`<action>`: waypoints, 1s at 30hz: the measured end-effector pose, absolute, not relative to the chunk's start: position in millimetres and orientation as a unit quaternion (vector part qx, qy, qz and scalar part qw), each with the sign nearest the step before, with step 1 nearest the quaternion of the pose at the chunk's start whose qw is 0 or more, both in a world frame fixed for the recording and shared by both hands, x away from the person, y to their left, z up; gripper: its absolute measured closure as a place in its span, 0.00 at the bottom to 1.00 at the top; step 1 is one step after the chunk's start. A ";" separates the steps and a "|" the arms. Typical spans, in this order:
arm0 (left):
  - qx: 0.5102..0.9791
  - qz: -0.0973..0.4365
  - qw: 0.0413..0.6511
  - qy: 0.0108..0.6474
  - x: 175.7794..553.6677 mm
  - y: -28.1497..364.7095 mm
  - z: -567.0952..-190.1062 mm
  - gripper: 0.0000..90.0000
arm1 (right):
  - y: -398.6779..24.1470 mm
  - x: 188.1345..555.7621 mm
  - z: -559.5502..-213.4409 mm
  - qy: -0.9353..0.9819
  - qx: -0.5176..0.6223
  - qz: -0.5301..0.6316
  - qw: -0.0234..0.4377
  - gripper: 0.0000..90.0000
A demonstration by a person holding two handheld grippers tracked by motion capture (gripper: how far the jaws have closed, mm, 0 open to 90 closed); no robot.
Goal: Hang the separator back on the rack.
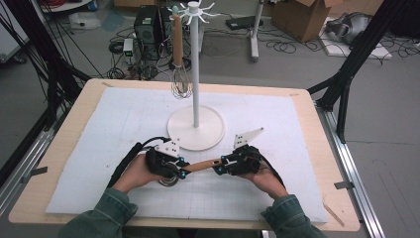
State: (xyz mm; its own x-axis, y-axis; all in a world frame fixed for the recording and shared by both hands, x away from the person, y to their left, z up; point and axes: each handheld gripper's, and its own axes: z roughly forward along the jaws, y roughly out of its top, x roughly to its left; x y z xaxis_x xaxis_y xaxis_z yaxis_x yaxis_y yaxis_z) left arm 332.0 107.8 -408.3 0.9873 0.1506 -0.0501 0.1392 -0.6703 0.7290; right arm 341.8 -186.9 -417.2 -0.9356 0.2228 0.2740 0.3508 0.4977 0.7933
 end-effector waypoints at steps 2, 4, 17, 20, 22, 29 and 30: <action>0.914 0.006 0.397 0.085 332.1 108.5 -408.4 0.76 | -184.7 341.7 -412.4 -0.861 -0.162 -0.476 0.072 0.78; 0.914 0.006 0.396 0.083 333.0 109.9 -407.8 0.75 | -182.5 341.8 -408.0 -0.860 -0.156 -0.481 0.070 0.79; 0.906 0.006 0.414 0.094 333.0 117.9 -399.8 0.78 | -170.0 341.6 -393.8 -0.853 -0.158 -0.494 0.055 0.72; 0.900 0.014 0.423 0.100 332.8 120.5 -396.5 0.78 | -166.1 341.2 -390.6 -0.847 -0.166 -0.503 0.050 0.66; 0.899 0.017 0.426 0.104 332.8 121.4 -394.9 0.78 | -163.5 341.8 -389.3 -0.844 -0.172 -0.506 0.046 0.63; 0.890 0.026 0.440 0.117 333.5 120.6 -388.4 0.78 | -149.8 342.0 -385.5 -0.834 -0.176 -0.522 0.045 0.61; 0.888 0.025 0.442 0.120 333.4 119.9 -388.2 0.78 | -147.7 341.7 -384.6 -0.834 -0.175 -0.521 0.043 0.61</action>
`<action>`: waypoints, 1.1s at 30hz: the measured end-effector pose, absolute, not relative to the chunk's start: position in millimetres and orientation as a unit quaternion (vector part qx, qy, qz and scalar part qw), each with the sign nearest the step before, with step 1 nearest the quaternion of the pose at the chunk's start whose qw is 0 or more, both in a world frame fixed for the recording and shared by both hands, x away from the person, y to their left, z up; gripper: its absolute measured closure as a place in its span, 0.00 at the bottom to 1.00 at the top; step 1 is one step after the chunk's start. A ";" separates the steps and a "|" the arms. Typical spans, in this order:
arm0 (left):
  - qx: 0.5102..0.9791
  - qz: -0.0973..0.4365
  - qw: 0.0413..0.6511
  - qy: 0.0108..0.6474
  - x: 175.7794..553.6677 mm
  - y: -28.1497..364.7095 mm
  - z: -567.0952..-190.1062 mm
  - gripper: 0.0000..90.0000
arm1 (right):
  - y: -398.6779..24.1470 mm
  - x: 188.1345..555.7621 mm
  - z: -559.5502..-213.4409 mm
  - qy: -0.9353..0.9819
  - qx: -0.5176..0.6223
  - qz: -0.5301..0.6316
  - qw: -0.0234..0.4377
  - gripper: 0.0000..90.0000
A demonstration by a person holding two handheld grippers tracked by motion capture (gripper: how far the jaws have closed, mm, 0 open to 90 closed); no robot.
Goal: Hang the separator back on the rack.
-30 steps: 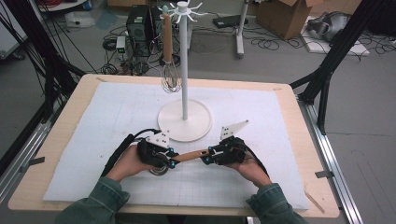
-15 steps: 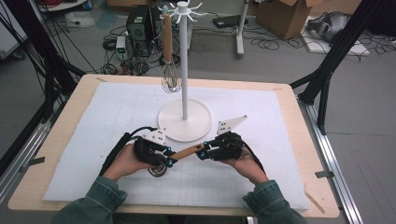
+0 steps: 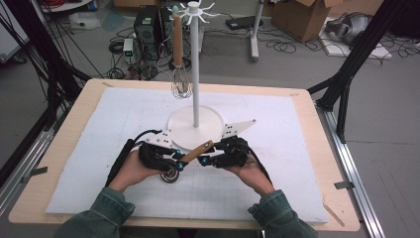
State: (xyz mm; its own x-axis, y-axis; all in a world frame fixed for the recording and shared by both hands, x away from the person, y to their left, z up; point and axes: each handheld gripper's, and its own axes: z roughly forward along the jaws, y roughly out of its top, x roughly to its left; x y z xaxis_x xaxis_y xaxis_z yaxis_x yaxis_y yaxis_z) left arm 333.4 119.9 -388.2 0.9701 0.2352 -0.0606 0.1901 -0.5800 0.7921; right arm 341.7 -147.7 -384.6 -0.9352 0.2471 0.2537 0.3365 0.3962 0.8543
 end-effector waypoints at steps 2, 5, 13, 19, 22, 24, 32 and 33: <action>0.889 0.026 0.441 0.121 334.0 118.9 -388.3 0.78 | -143.4 341.2 -383.3 -0.831 -0.175 -0.526 0.040 0.61; 0.889 0.028 0.441 0.123 334.1 117.5 -387.9 0.78 | -140.4 342.0 -382.2 -0.828 -0.180 -0.530 0.037 0.62; 0.884 0.023 0.450 0.123 333.3 114.5 -385.7 0.78 | -133.6 343.1 -376.0 -0.826 -0.184 -0.532 0.025 0.68; 0.880 0.017 0.460 0.117 332.2 117.4 -383.0 0.78 | -130.0 344.4 -369.5 -0.816 -0.172 -0.550 0.045 0.78; 0.877 0.008 0.466 0.118 332.7 118.9 -382.7 0.78 | -126.9 345.0 -366.4 -0.820 -0.162 -0.547 0.051 0.79; 0.874 0.003 0.471 0.116 333.2 120.3 -381.8 0.78 | -126.2 345.1 -364.3 -0.819 -0.155 -0.549 0.054 0.79; 0.862 -0.030 0.493 0.114 333.6 124.2 -380.2 0.71 | -123.4 345.3 -354.4 -0.832 -0.128 -0.538 0.053 0.80; 0.861 -0.031 0.495 0.112 333.3 124.3 -379.8 0.71 | -122.1 345.1 -353.3 -0.834 -0.117 -0.536 0.053 0.80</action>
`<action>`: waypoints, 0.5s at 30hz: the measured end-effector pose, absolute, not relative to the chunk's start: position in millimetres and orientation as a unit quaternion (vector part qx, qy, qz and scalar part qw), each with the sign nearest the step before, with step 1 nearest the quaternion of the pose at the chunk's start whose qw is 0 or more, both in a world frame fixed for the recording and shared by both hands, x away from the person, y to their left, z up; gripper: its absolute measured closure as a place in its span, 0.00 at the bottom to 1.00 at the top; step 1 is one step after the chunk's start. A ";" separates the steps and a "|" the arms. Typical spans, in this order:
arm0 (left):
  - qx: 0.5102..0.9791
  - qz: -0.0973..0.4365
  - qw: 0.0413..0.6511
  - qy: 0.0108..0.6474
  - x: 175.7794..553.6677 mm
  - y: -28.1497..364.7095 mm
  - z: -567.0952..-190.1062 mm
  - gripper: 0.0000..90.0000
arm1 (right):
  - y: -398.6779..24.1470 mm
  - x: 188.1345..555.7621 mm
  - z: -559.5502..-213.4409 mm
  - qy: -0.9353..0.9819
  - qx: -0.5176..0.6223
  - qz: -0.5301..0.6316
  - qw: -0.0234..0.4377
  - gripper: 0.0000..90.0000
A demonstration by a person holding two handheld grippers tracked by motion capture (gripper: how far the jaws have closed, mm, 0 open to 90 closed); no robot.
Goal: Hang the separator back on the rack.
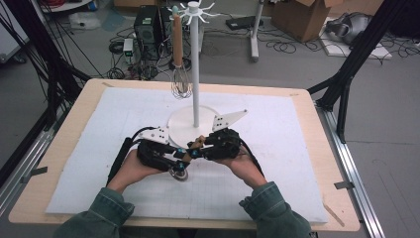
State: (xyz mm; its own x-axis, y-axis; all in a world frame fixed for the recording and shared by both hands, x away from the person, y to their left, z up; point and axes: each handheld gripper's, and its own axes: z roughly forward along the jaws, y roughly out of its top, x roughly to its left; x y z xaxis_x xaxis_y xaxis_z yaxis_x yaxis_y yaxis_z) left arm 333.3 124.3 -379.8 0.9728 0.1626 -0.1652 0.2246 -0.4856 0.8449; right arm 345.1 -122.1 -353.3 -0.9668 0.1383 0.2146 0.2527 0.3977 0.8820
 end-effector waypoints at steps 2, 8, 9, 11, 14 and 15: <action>0.859 -0.040 0.498 0.110 333.2 125.0 -380.0 0.71 | -119.8 343.0 -350.4 -0.839 -0.106 -0.531 0.057 0.80; 0.860 -0.050 0.498 0.101 332.8 126.4 -380.9 0.75 | -116.3 343.5 -342.2 -0.839 -0.087 -0.533 0.059 0.80; 0.859 -0.048 0.499 0.101 332.2 126.8 -380.5 0.78 | -116.1 343.7 -341.1 -0.840 -0.087 -0.533 0.059 0.80; 0.859 -0.041 0.500 0.101 331.7 127.2 -379.6 0.78 | -115.7 343.7 -340.1 -0.839 -0.088 -0.534 0.059 0.80; 0.855 -0.031 0.505 0.108 331.7 128.6 -378.3 0.79 | -115.3 343.6 -339.9 -0.834 -0.096 -0.541 0.052 0.79; 0.855 -0.030 0.506 0.111 331.9 129.0 -377.8 0.79 | -115.0 342.7 -339.7 -0.832 -0.104 -0.544 0.045 0.78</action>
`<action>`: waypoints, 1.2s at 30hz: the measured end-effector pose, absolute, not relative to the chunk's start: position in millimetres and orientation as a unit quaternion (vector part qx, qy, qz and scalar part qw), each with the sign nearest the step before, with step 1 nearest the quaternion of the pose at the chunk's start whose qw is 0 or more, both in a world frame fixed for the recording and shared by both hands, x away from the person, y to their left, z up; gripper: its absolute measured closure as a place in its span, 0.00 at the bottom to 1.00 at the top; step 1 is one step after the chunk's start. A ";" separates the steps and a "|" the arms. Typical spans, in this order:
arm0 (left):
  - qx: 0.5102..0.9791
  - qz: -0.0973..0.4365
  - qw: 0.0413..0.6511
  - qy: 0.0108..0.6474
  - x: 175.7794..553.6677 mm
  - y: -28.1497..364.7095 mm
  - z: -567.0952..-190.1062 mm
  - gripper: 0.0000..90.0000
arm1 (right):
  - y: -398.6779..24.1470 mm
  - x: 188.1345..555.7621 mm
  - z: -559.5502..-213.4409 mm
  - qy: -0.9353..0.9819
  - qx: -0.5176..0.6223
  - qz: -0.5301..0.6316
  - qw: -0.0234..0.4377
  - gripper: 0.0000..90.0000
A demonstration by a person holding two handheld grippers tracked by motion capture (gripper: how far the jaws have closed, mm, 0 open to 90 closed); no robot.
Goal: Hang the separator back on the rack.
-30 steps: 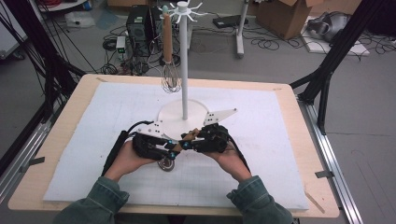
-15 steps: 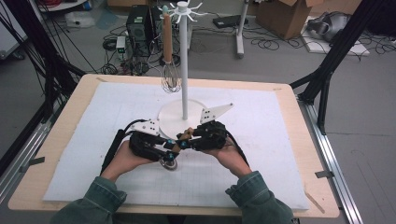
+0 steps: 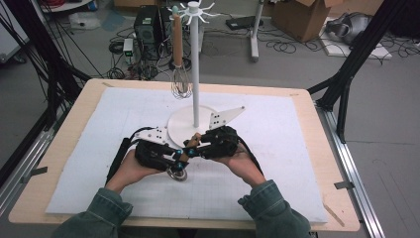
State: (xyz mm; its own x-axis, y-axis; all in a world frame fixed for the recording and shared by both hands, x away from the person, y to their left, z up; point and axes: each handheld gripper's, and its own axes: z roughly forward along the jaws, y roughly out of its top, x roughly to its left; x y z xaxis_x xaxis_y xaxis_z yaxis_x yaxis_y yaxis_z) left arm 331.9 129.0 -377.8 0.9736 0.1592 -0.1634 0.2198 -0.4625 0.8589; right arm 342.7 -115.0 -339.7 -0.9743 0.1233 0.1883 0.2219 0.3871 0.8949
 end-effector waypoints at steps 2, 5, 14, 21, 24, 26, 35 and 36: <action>0.853 -0.025 0.509 0.117 331.6 129.3 -377.3 0.79 | -114.4 342.4 -340.3 -0.825 -0.112 -0.553 0.036 0.72; 0.852 -0.018 0.509 0.124 331.9 129.8 -376.6 0.79 | -112.2 341.8 -343.5 -0.823 -0.120 -0.555 0.023 0.70; 0.837 0.000 0.526 0.150 333.5 132.9 -372.6 0.79 | -108.9 338.1 -353.8 -0.805 -0.141 -0.577 -0.007 0.72; 0.832 0.003 0.531 0.160 333.3 132.4 -372.4 0.79 | -106.7 337.7 -357.0 -0.793 -0.147 -0.591 -0.004 0.79; 0.833 0.000 0.531 0.157 332.9 133.0 -372.0 0.77 | -107.0 338.4 -356.9 -0.794 -0.142 -0.591 0.002 0.80; 0.834 0.002 0.529 0.158 331.9 133.7 -371.2 0.71 | -107.4 339.0 -356.4 -0.796 -0.137 -0.589 0.004 0.80; 0.829 0.018 0.535 0.160 325.6 149.0 -365.3 0.60 | -117.2 348.7 -351.1 -0.804 -0.136 -0.579 0.020 0.80; 0.826 0.021 0.538 0.165 324.6 151.1 -365.1 0.58 | -118.2 349.7 -350.5 -0.805 -0.137 -0.577 0.022 0.80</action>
